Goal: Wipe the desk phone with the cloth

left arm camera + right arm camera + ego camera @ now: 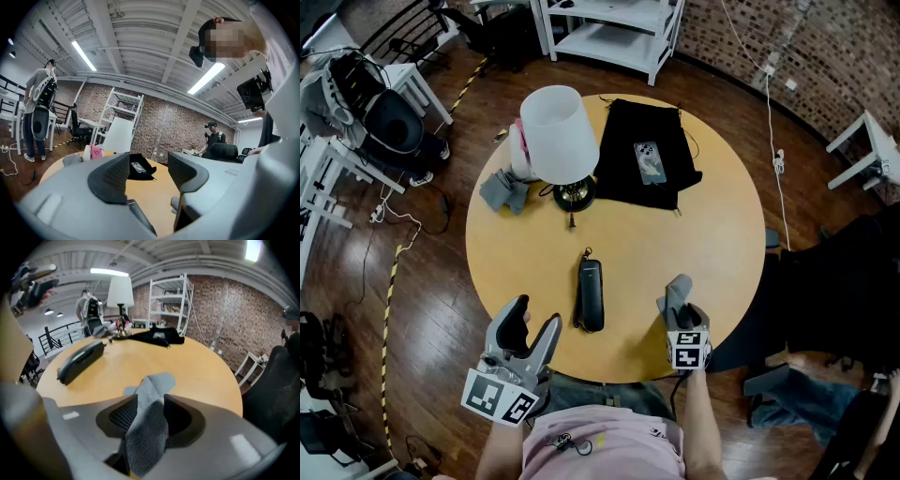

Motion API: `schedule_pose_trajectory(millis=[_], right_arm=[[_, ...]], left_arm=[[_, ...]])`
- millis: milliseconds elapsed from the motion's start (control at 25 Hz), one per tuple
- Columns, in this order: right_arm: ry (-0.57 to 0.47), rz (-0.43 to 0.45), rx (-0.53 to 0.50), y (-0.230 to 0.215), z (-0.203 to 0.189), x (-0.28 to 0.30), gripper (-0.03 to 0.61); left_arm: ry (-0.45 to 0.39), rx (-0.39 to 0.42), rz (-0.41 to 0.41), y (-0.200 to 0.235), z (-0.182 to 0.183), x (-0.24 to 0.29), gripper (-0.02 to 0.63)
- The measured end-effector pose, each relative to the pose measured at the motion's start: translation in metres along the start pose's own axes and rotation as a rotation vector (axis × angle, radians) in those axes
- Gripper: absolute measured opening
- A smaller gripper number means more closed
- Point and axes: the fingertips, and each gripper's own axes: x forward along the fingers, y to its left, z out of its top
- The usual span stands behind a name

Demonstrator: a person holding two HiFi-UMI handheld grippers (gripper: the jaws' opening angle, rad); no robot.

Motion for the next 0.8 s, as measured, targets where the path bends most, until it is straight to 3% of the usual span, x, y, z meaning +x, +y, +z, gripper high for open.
schedule_pose_trajectory(millis=[160, 280, 360, 520, 640, 800], right_arm=[[0.056, 0.027, 0.023, -0.009, 0.013, 0.034, 0.181], [0.064, 0.099, 0.112, -0.009, 0.015, 0.041, 0.120], [0.055, 0.087, 0.140, -0.013, 0.015, 0.041, 0.034], [0.054, 0.103, 0.193, -0.014, 0.019, 0.040, 0.023], [-0.074, 0.174, 0.193, 0.009, 0.074, 0.016, 0.023], [-0.230, 0.363, -0.029, 0.099, 0.173, -0.019, 0.023]], left_arm=[[0.019, -0.007, -0.024, 0.011, -0.011, 0.023, 0.245], [0.037, -0.031, -0.032, 0.019, -0.022, 0.026, 0.245], [0.049, -0.052, -0.035, 0.024, -0.028, 0.023, 0.245], [0.042, -0.073, -0.028, 0.033, -0.031, 0.015, 0.245], [0.032, -0.085, -0.009, 0.043, -0.032, 0.006, 0.245], [0.042, -0.086, 0.019, 0.055, -0.045, -0.003, 0.245]])
